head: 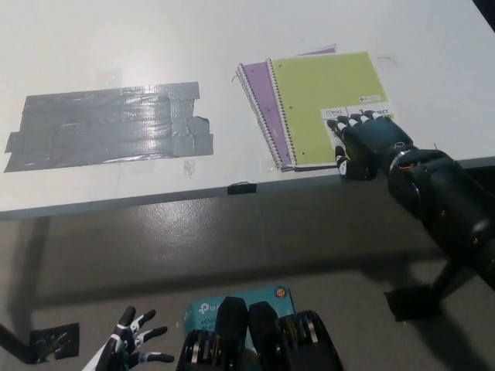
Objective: The robot uses its right hand to align two notebooks stacked together until they are fully overlapped
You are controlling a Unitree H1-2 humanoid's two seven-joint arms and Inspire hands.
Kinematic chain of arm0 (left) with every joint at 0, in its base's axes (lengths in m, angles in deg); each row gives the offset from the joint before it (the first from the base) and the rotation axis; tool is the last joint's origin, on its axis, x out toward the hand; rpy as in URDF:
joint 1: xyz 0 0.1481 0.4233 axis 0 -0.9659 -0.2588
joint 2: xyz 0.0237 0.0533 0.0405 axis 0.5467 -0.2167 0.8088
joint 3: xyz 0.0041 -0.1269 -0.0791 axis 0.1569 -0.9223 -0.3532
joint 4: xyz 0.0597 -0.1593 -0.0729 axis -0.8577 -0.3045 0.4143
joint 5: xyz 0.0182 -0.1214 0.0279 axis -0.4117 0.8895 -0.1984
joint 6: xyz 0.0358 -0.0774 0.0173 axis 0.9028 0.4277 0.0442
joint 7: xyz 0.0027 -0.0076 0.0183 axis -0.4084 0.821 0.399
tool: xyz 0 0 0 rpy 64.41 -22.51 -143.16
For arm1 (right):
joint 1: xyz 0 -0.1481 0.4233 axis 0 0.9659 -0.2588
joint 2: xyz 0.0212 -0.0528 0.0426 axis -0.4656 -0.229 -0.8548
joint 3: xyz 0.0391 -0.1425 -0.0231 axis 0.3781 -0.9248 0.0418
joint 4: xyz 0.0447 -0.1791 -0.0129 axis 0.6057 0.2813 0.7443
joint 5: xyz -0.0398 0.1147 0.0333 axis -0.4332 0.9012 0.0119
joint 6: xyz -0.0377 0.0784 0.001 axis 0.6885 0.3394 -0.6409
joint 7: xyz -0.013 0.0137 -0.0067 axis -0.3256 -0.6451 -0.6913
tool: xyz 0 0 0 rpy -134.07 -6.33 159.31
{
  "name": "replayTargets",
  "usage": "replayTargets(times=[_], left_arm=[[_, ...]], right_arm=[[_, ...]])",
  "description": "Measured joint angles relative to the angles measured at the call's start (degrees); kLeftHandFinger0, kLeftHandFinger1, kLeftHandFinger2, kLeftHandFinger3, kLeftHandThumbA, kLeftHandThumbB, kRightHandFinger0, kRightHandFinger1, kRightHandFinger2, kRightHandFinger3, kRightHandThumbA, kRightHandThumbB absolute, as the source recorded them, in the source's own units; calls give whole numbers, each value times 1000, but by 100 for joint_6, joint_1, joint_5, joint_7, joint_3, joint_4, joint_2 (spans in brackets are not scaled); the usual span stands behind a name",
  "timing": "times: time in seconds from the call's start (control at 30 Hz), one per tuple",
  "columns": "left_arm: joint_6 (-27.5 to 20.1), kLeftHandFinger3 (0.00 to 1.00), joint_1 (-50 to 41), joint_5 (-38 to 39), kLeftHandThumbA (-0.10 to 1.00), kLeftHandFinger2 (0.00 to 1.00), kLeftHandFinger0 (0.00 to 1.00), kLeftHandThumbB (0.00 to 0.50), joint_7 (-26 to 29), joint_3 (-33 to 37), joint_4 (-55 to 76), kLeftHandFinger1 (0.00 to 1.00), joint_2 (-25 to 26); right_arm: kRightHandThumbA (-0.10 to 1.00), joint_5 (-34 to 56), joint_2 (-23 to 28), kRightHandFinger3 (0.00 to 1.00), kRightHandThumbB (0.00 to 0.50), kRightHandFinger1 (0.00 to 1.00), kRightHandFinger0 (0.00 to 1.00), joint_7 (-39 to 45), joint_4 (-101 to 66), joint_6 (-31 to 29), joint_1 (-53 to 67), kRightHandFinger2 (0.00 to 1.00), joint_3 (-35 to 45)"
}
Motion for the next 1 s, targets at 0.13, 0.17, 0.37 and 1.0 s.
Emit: replayTargets(times=[0.13,0.17,0.37,1.0], left_arm=[[2,1000,8,-7,1000,915,664,500,-32,6,2,680,-8],[4,1000,9,-7,1000,913,659,500,-45,7,3,673,-11],[13,1000,14,-31,1000,886,589,500,-83,17,18,622,-58],[42,1000,25,-97,1000,909,602,500,-119,44,19,632,-120]], right_arm=[[1000,-83,-1,1000,405,1000,1000,0,18,-19,-19,1000,-40],[1000,-98,-1,1000,406,1000,1000,0,43,-25,-33,1000,-58],[1000,-230,-17,1000,375,1000,1000,-5,149,-142,-140,1000,-210],[1000,-614,-277,1000,451,1000,1000,-121,341,-271,-282,1000,-378]])
